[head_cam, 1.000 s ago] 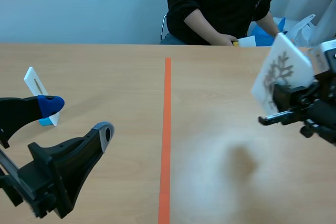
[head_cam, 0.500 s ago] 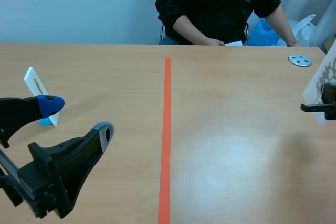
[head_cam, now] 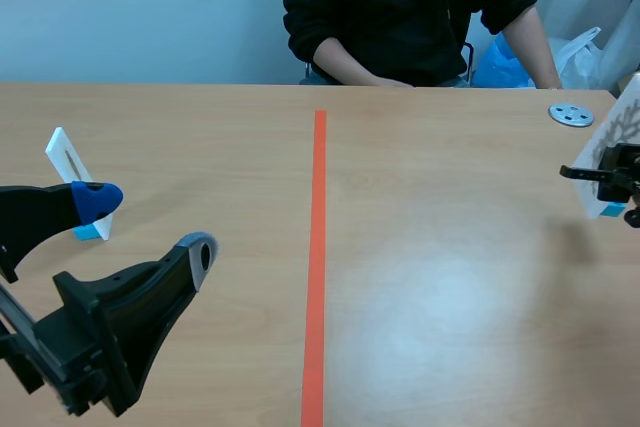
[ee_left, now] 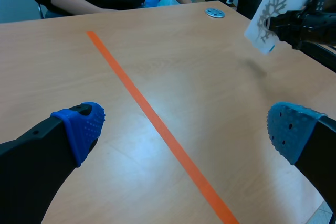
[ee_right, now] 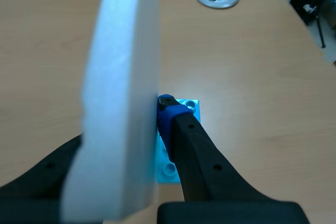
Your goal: Sort the leaf by its shape. The table is split by an orange tape line. A compound leaf with several leaflets goes to the left side, a simple leaf with one blade goes to the right side. Return to the home posture when a red brick is placed on the table.
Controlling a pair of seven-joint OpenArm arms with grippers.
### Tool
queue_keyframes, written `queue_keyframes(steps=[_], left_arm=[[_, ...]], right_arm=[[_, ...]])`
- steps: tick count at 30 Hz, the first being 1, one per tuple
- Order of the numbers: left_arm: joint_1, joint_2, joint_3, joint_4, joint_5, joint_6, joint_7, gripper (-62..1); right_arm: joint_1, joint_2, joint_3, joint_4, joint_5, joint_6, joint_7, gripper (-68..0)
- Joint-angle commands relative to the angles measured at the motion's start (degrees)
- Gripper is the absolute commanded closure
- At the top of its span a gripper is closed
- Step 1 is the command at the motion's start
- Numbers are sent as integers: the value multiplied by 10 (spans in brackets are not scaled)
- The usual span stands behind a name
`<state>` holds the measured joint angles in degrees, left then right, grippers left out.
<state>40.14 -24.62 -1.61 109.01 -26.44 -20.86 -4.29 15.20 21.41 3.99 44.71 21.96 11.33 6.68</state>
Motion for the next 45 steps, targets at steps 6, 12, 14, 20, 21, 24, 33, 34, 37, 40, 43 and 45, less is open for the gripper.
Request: queue_keyframes(steps=[6, 12, 14, 20, 21, 24, 33, 34, 37, 40, 43, 45], left_arm=[[-2, 1, -3, 3, -4, -1, -6, -623], [-2, 1, -3, 3, -4, -1, -6, -623], [-2, 1, -3, 3, -4, -1, -6, -623], [-2, 1, -3, 3, -4, -1, -6, -623], [-2, 1, -3, 3, -4, -1, -6, -623], [-2, 1, -3, 3, -4, -1, -6, -623], [-2, 1, -3, 3, -4, -1, -6, -623], [-2, 1, -3, 3, -4, -1, -6, -623], [-2, 1, -3, 3, -4, -1, -6, -623], [-2, 1, -3, 3, -4, -1, -6, -623], [-2, 1, -3, 3, -3, -1, -6, -623], [-2, 1, -3, 3, -3, -1, -6, -623]], right_arm=[[51, -5, -54, -41, -25, 0, 23, -24], [48, -10, -60, -41, -39, -13, 23, -76], [47, -10, -60, -41, -40, -13, 22, -102], [48, -9, -60, -41, -40, -13, 20, -166], [48, -9, -60, -41, -40, -13, 21, -200], [48, -9, -60, -41, -39, -13, 21, -290], [43, -5, -59, -25, -33, -12, 64, -561], [38, -2, -59, -16, -23, -12, 64, -574], [13, 8, -59, 37, 9, -8, 52, -651], [-22, 19, -53, 113, 17, -8, 20, -679], [-61, 26, -32, 196, 20, -9, -20, -679], [-90, 32, -16, 249, 32, -9, -43, -679]])
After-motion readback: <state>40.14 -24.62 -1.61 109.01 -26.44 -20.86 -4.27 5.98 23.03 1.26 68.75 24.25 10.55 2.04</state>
